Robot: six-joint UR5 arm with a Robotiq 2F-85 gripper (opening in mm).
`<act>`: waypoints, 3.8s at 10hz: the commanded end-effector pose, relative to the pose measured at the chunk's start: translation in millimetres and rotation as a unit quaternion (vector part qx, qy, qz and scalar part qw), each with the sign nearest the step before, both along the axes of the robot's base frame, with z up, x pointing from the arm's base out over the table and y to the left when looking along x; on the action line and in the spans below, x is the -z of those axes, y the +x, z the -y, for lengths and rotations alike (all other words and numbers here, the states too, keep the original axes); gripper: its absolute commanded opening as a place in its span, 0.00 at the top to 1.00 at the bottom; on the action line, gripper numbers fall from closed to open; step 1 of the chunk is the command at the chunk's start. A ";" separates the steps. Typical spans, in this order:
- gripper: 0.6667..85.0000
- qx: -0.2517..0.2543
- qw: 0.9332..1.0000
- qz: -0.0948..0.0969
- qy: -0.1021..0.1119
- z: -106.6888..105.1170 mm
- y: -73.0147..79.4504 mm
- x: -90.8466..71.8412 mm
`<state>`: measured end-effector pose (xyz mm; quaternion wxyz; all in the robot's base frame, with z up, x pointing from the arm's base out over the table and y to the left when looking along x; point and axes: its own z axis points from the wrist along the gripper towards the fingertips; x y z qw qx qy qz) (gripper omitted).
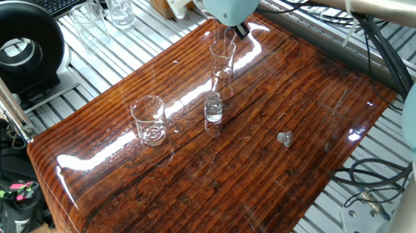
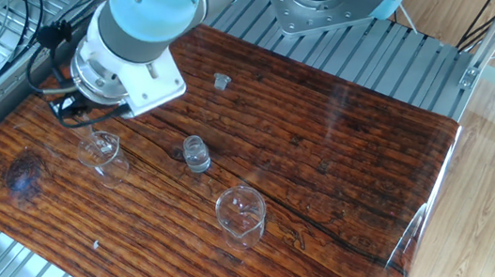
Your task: Transfer liquid using a dropper
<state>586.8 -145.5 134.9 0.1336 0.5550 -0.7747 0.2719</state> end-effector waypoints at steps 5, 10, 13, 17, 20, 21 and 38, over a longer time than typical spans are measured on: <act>0.98 -0.004 1.000 -0.006 0.012 -14.3 5.8 5.8; 0.98 -0.008 1.000 -0.002 0.012 -20.2 14.1 14.7; 0.98 -0.010 1.000 0.001 0.018 -25.8 17.8 16.0; 0.98 -0.016 1.000 0.010 0.025 -30.6 25.3 26.5; 0.98 -0.016 1.000 0.011 0.024 -28.6 25.1 33.0; 0.98 -0.016 1.000 0.011 0.023 -26.9 24.6 34.3; 0.98 -0.031 0.999 0.020 0.028 -22.3 26.8 41.4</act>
